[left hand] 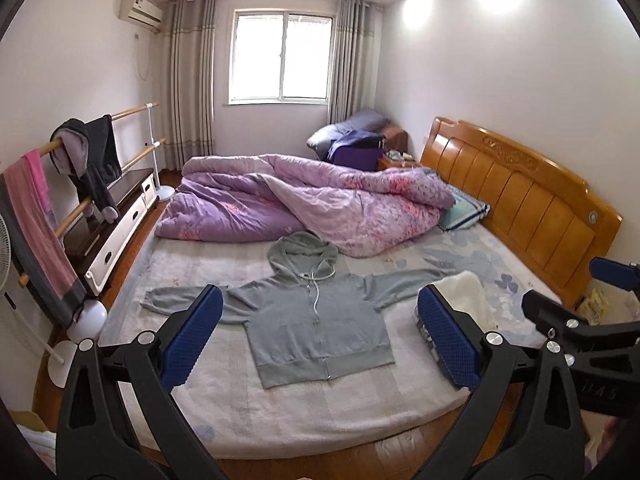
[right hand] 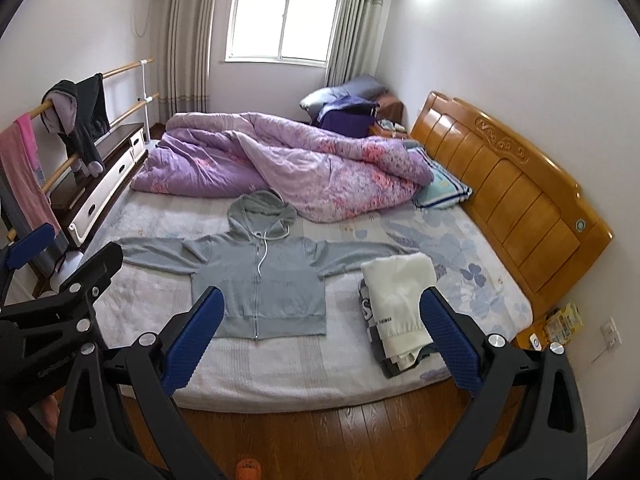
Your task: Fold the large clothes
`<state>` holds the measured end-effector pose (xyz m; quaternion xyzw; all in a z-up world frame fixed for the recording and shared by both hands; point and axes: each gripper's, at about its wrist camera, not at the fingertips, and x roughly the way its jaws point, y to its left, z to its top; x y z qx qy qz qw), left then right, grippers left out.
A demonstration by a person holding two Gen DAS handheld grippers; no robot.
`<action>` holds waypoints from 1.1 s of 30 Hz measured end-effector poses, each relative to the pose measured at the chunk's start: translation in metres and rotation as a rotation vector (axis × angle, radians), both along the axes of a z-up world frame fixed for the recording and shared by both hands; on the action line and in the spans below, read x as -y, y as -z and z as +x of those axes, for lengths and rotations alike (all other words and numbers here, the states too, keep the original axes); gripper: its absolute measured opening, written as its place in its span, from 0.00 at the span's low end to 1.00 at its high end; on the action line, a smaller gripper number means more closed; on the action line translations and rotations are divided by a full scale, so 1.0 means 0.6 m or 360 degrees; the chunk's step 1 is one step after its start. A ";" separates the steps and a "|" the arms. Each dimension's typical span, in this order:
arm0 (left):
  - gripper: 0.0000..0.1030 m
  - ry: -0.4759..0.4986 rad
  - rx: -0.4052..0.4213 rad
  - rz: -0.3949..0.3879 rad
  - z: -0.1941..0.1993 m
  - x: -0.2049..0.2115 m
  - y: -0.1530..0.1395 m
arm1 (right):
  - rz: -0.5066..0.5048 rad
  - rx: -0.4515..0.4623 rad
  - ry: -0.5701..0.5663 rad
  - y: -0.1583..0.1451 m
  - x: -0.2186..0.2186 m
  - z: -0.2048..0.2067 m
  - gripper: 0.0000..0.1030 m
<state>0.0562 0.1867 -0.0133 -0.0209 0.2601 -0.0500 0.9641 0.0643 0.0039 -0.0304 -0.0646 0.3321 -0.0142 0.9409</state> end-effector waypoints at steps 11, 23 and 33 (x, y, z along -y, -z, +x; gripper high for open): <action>0.95 -0.0008 0.0056 -0.0004 -0.021 0.007 -0.033 | 0.0011 0.0088 0.0009 -0.023 0.010 -0.026 0.92; 0.95 -0.0024 0.0077 0.0021 -0.041 0.016 -0.049 | 0.0011 0.0124 0.0024 -0.029 0.016 -0.048 0.92; 0.95 -0.0042 0.0098 0.0034 -0.054 0.021 -0.059 | 0.0021 0.0150 0.0020 -0.040 0.017 -0.063 0.92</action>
